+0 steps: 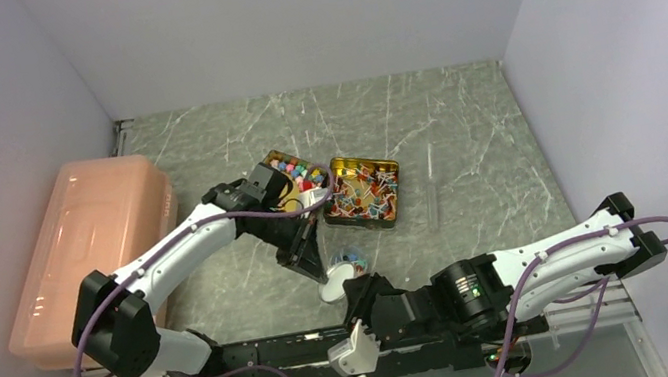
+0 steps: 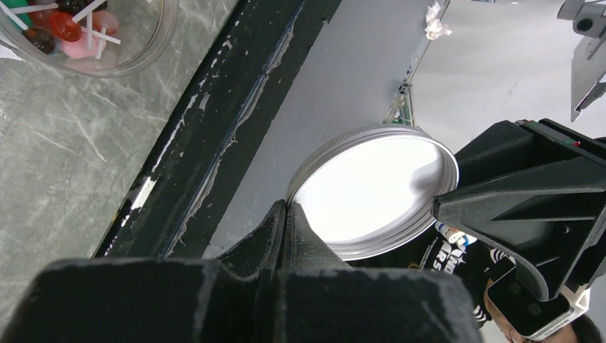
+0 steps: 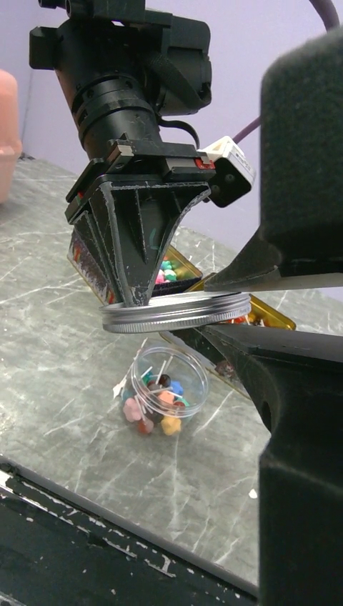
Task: Pack the candies
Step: Close the bottle lid on the packing bottle.
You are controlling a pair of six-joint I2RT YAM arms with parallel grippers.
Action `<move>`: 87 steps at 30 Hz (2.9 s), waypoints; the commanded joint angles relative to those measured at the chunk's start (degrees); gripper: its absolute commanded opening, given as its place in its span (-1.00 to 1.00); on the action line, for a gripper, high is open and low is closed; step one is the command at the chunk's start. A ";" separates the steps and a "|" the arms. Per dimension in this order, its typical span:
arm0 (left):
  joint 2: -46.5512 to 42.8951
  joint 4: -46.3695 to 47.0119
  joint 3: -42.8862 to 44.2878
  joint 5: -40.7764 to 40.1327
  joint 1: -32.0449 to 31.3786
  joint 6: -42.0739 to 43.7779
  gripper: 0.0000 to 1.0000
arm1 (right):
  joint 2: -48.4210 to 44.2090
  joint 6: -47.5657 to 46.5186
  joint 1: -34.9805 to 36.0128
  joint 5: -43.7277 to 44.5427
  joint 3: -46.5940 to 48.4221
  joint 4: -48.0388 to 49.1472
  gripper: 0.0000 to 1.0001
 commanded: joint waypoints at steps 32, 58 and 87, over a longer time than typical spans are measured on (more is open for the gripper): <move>-6.74 -0.02 8.07 -17.08 7.52 -2.90 -0.03 | -10.52 18.34 0.41 -0.24 -2.67 3.77 -0.85; -25.73 28.53 -9.10 -16.07 15.10 -15.63 0.09 | -22.70 64.74 -28.72 -20.48 -18.29 34.13 -0.92; -27.67 42.93 -27.12 -11.48 15.46 -24.05 0.13 | -18.50 116.49 -54.28 -41.46 -51.79 78.43 -0.83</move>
